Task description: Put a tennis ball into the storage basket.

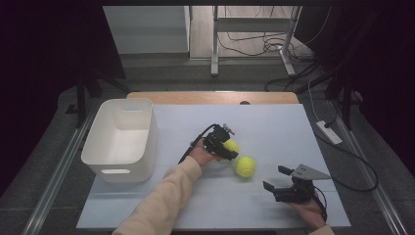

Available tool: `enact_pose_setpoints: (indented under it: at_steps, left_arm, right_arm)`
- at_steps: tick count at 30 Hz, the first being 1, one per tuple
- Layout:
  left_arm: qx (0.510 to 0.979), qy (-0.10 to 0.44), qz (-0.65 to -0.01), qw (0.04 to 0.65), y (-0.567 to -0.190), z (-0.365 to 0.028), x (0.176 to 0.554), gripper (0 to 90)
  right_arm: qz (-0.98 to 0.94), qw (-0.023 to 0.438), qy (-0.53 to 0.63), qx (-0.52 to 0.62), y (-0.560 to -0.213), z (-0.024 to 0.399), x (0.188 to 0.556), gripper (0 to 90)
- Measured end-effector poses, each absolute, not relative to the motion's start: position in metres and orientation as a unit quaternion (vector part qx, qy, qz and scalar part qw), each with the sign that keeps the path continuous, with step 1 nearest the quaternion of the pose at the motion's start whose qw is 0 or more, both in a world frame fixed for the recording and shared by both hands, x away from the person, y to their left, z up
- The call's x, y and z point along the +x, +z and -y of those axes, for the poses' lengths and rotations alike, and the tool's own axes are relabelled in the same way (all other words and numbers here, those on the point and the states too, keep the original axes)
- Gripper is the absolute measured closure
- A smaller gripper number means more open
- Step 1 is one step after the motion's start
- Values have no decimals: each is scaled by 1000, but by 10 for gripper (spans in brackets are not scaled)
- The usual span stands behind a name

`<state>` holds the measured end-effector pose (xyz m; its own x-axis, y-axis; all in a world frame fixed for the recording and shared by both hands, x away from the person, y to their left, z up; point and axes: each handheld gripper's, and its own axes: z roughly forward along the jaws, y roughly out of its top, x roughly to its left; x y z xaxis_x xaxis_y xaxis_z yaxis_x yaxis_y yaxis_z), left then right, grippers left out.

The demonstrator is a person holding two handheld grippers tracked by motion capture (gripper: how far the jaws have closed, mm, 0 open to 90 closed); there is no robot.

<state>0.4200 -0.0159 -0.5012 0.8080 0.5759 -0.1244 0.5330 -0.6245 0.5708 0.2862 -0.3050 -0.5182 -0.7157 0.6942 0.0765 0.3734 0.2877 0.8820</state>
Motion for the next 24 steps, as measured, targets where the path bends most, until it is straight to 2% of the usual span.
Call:
enact_pose_setpoints:
  at_steps: [24]
  left_arm:
    - [884, 54, -297, 357, -479, -2, 409, 274]
  right_arm:
    - [-784, 166, 491, 343, -518, 306, 286, 114]
